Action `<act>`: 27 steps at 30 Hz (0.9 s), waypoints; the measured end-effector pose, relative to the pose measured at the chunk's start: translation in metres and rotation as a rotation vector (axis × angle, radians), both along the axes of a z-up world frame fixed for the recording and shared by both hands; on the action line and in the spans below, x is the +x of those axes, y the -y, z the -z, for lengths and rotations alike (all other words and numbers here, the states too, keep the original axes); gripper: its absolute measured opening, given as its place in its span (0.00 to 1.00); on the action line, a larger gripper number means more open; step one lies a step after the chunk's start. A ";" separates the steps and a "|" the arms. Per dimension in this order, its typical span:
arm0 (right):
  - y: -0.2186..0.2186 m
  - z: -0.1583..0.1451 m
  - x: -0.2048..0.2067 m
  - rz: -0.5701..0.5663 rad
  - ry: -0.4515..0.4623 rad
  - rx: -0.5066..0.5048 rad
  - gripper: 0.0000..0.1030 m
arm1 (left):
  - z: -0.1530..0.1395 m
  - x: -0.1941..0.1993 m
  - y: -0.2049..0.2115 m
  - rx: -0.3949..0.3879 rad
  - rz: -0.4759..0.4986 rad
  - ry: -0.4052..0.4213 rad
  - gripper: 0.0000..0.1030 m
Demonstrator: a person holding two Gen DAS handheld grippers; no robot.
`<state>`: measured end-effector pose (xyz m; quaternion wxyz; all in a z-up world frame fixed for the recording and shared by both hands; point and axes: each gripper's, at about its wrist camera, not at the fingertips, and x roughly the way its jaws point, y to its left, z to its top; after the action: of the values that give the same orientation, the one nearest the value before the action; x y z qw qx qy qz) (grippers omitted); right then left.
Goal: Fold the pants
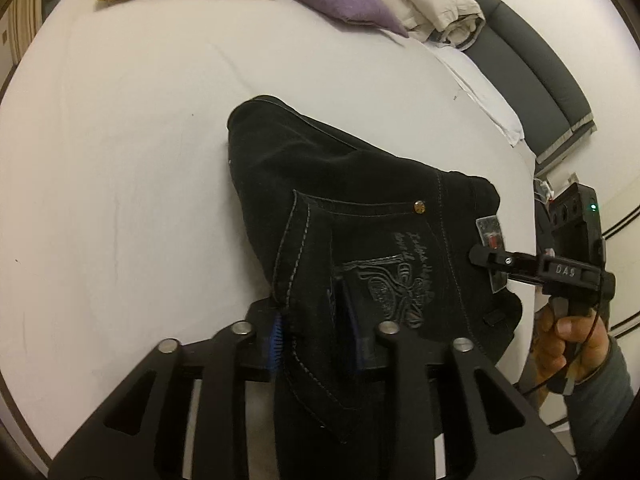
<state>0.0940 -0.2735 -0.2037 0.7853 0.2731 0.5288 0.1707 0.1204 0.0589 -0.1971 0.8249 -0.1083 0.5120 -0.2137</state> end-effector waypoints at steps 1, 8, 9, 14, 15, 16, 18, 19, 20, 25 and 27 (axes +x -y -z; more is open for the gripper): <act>0.002 0.000 -0.002 0.006 0.004 0.011 0.47 | 0.001 -0.001 -0.002 0.018 -0.009 0.009 0.47; 0.024 -0.033 -0.036 0.092 0.099 -0.109 0.69 | -0.034 -0.036 -0.031 0.096 -0.142 0.168 0.73; 0.025 -0.044 -0.045 0.102 0.138 -0.146 0.69 | -0.049 -0.048 -0.032 0.138 -0.162 0.232 0.75; 0.012 -0.129 -0.098 0.161 0.473 -0.377 0.79 | -0.133 -0.123 -0.019 0.306 -0.291 0.595 0.92; 0.005 -0.153 -0.117 0.181 0.577 -0.425 0.88 | -0.152 -0.139 -0.016 0.327 -0.325 0.664 0.98; -0.001 -0.167 -0.127 0.194 0.640 -0.449 0.92 | -0.168 -0.152 -0.019 0.333 -0.343 0.713 1.00; -0.009 -0.198 -0.155 0.231 0.798 -0.490 1.00 | -0.200 -0.179 -0.015 0.316 -0.360 0.827 1.00; -0.012 -0.211 -0.167 0.258 0.876 -0.507 1.00 | -0.220 -0.199 -0.012 0.313 -0.382 0.900 1.00; -0.015 -0.222 -0.179 0.280 0.935 -0.526 1.00 | -0.230 -0.210 -0.009 0.320 -0.403 0.934 1.00; -0.032 -0.271 -0.222 0.374 1.097 -0.621 1.00 | -0.263 -0.236 0.014 0.418 -0.468 0.901 1.00; -0.034 -0.286 -0.240 0.400 1.143 -0.606 1.00 | -0.268 -0.245 0.017 0.409 -0.471 0.902 1.00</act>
<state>-0.1455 -0.2392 0.0821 0.9999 0.0001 -0.0059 -0.0160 -0.1250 0.0423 0.0713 0.9924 0.0451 0.1004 0.0554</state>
